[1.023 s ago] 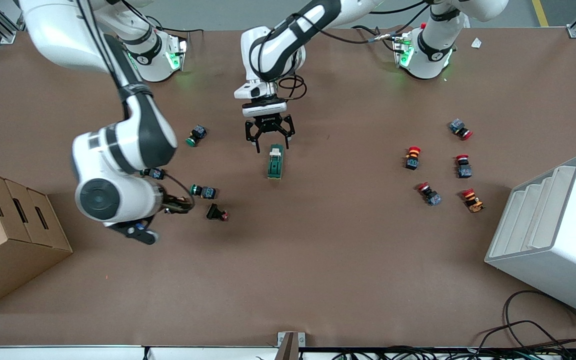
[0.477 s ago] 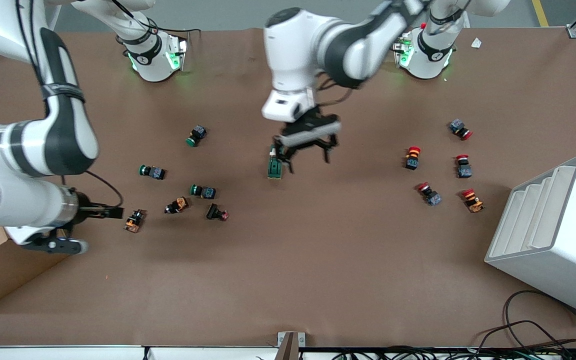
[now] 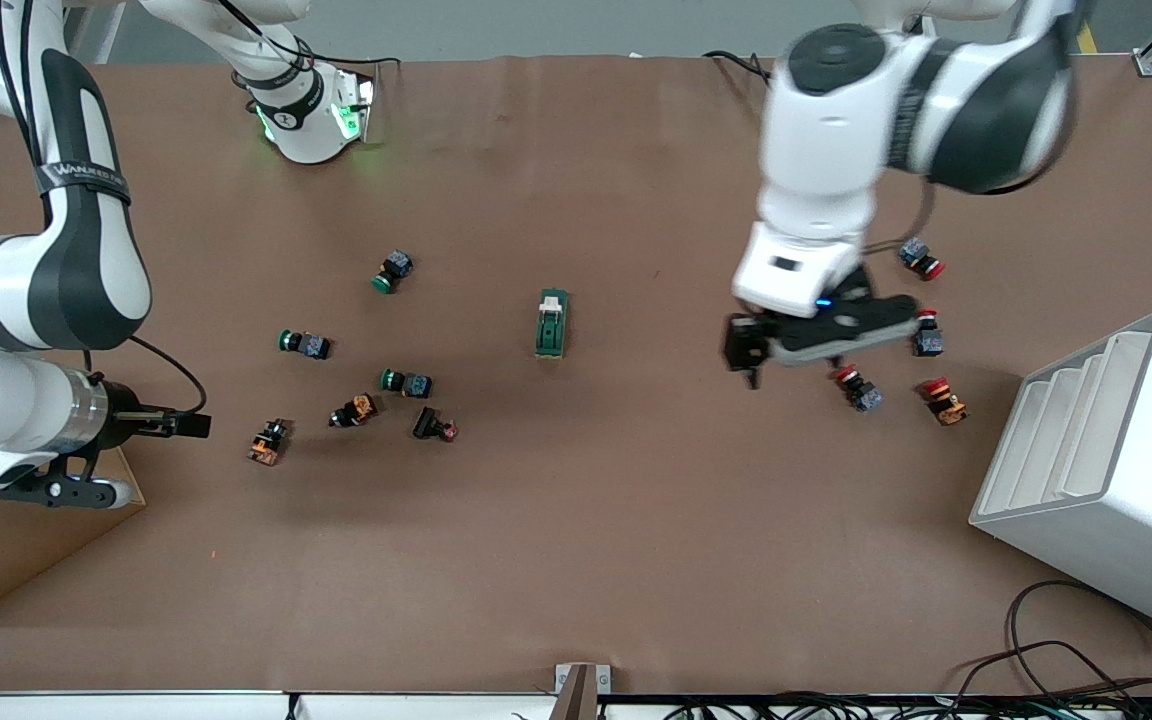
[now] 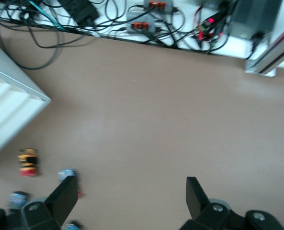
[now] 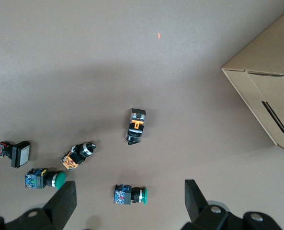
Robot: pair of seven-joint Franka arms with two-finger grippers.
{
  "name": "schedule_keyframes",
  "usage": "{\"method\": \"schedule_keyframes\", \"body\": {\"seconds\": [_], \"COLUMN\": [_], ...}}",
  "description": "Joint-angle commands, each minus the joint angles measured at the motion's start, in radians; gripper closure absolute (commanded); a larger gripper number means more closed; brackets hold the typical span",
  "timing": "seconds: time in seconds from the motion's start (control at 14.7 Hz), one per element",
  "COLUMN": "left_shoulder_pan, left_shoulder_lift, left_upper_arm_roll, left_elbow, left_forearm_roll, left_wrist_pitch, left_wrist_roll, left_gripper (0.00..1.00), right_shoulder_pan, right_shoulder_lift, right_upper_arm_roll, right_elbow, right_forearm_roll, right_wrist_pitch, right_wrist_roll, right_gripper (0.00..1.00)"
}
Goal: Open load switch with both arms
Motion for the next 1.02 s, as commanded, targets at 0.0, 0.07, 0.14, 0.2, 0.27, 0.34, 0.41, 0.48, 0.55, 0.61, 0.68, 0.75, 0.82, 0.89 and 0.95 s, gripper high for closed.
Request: {"method": "schedule_keyframes", "body": {"seconds": [0.0, 0.07, 0.14, 0.2, 0.27, 0.34, 0.41, 0.48, 0.55, 0.61, 0.68, 0.75, 0.82, 0.89, 0.95], "left_shoulder_pan": [0.097, 0.14, 0.148, 0.142, 0.138, 0.139, 0.141, 0.139, 0.139, 0.138, 0.138, 0.138, 0.133, 0.125, 0.125], "left_shoulder_lift": [-0.051, -0.074, -0.094, -0.116, -0.139, -0.156, -0.174, -0.194, -0.215, -0.238, -0.257, -0.28, -0.298, -0.318, -0.337], "left_upper_arm_roll": [-0.009, 0.002, 0.031, 0.092, 0.133, 0.152, 0.176, 0.195, 0.196, 0.196, 0.198, 0.207, 0.225, 0.232, 0.233], "left_elbow": [0.025, 0.024, 0.021, 0.014, 0.011, 0.01, 0.007, -0.005, -0.025, -0.048, -0.071, -0.099, -0.122, -0.142, -0.168], "left_forearm_roll": [-0.101, -0.155, -0.195, -0.224, -0.268, -0.307, -0.331, -0.342, -0.344, -0.346, -0.346, -0.347, -0.356, -0.374, -0.378], "left_wrist_pitch": [-0.08, -0.109, -0.128, -0.152, -0.189, -0.224, -0.261, -0.298, -0.306, -0.306, -0.307, -0.307, -0.307, -0.307, -0.309], "left_wrist_roll": [0.199, 0.317, 0.411, 0.474, 0.534, 0.574, 0.591, 0.597, 0.608, 0.639, 0.675, 0.7, 0.705, 0.706, 0.71], "left_gripper": [0.0, 0.0, 0.0, 0.0, 0.0, 0.0, 0.0, 0.0, 0.0, 0.0, 0.0, 0.0, 0.0, 0.0, 0.0], "right_shoulder_pan": [-0.018, -0.018, -0.013, -0.006, -0.004, -0.004, -0.002, -0.004, -0.005, -0.005, -0.005, -0.005, -0.005, -0.007, -0.015], "right_shoulder_lift": [-0.028, -0.026, -0.028, -0.028, -0.034, -0.04, -0.04, -0.041, -0.04, -0.04, -0.04, -0.041, -0.044, -0.064, -0.092], "right_upper_arm_roll": [0.017, 0.019, 0.019, 0.02, 0.022, 0.023, 0.025, 0.025, 0.023, 0.023, 0.022, 0.023, 0.026, 0.028, 0.02], "right_elbow": [-0.023, -0.013, -0.006, -0.005, -0.003, -0.003, -0.002, -0.002, -0.003, -0.003, -0.005, -0.005, -0.005, -0.005, -0.008], "right_forearm_roll": [-0.006, -0.006, -0.006, -0.008, -0.008, -0.008, -0.008, -0.005, -0.005, -0.005, -0.005, -0.003, 0.0, 0.021, 0.084], "right_wrist_pitch": [0.007, 0.006, 0.004, 0.003, 0.001, -0.023, -0.04, -0.048, -0.048, -0.048, -0.056, -0.083, -0.12, -0.126, -0.122], "right_wrist_roll": [-0.01, -0.011, -0.01, -0.01, -0.01, -0.005, -0.002, 0.001, -0.001, -0.001, -0.004, 0.001, 0.001, -0.001, -0.004], "right_gripper": [0.0, 0.0, 0.0, 0.0, 0.0, 0.0, 0.0, 0.0, 0.0, 0.0, 0.0, 0.0, 0.0, 0.0, 0.0]}}
